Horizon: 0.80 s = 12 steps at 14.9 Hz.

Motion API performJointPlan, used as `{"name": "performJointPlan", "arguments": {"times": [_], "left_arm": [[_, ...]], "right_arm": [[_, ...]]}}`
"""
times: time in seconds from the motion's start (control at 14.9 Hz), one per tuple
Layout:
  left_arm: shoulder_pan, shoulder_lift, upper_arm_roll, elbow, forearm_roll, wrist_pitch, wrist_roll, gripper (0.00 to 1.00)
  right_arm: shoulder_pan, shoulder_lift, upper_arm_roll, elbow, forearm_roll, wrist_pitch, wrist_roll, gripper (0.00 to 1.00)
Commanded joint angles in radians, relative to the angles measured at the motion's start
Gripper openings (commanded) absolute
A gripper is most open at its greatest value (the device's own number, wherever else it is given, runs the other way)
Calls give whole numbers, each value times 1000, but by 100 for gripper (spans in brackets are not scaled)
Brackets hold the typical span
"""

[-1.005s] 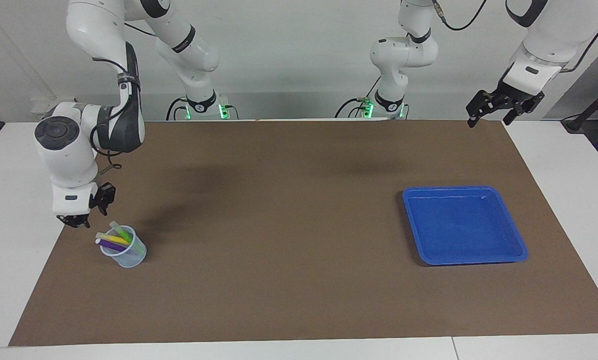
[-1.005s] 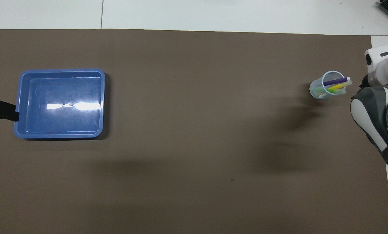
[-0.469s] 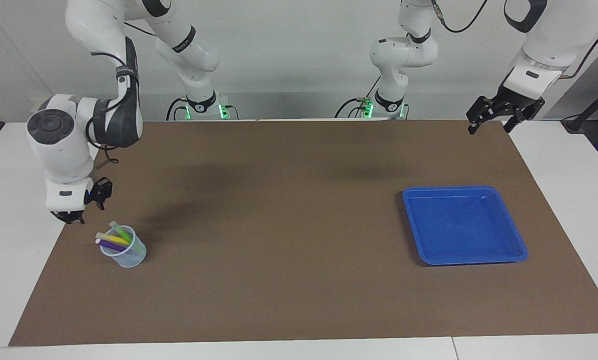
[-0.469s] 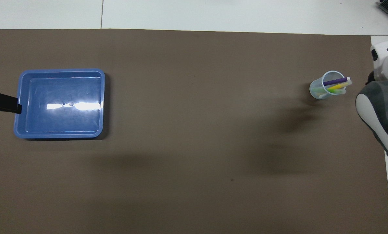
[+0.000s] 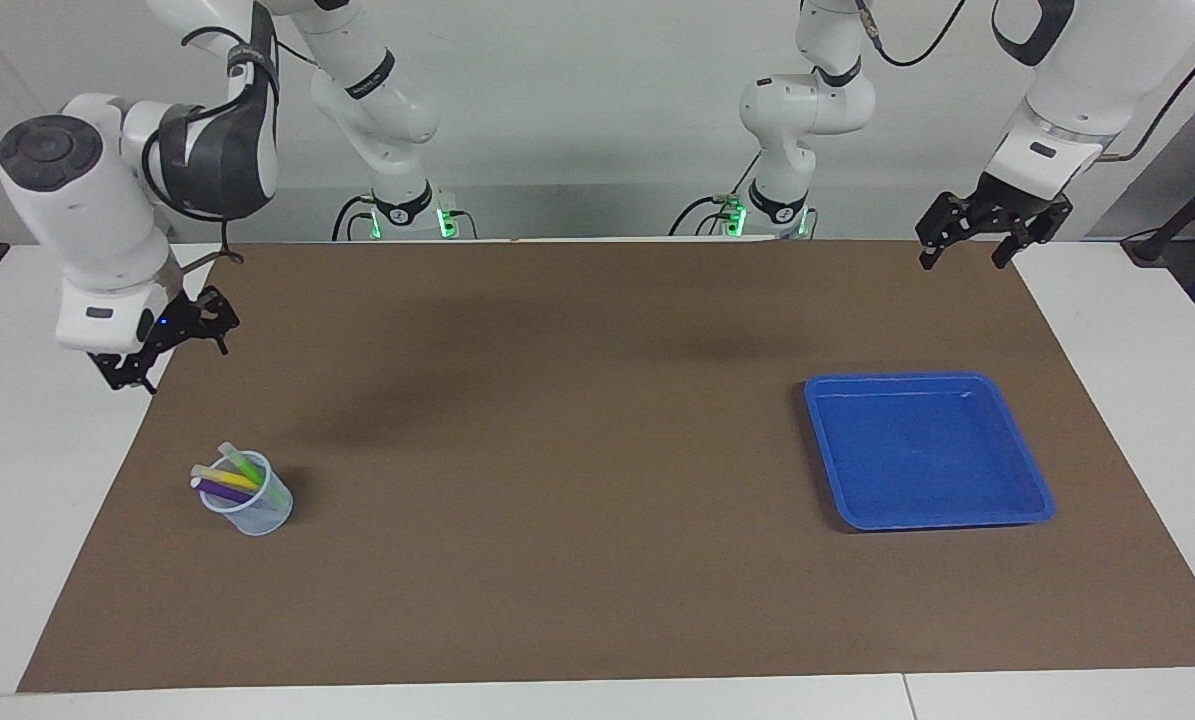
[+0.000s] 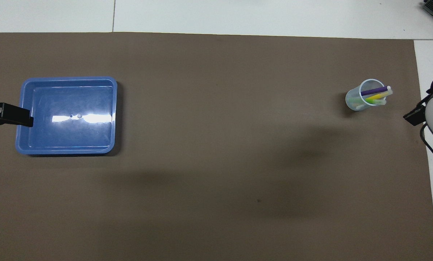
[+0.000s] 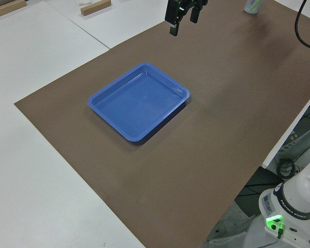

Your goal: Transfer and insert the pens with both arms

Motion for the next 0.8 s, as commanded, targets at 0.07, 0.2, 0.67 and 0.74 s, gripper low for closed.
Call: {"name": "performJointPlan", "arguments": {"times": [0.07,0.2,0.67,0.74], "left_arm": [[7,-9,-2,6,-6,5,13,100],[13,-8,-2,17,0,-33,13,100],[7,6,-4,39,12,-61,13,100],[4,3,-7,31,32,-67,13,100]], "right_arm": [[54,0,11,135,111,-179,242,100],[56,-17,12,149,193,-202,371,100],[56,-52,31,151,267,-185,591,100],[51,-52,29,151,267,-185,606,100]]}}
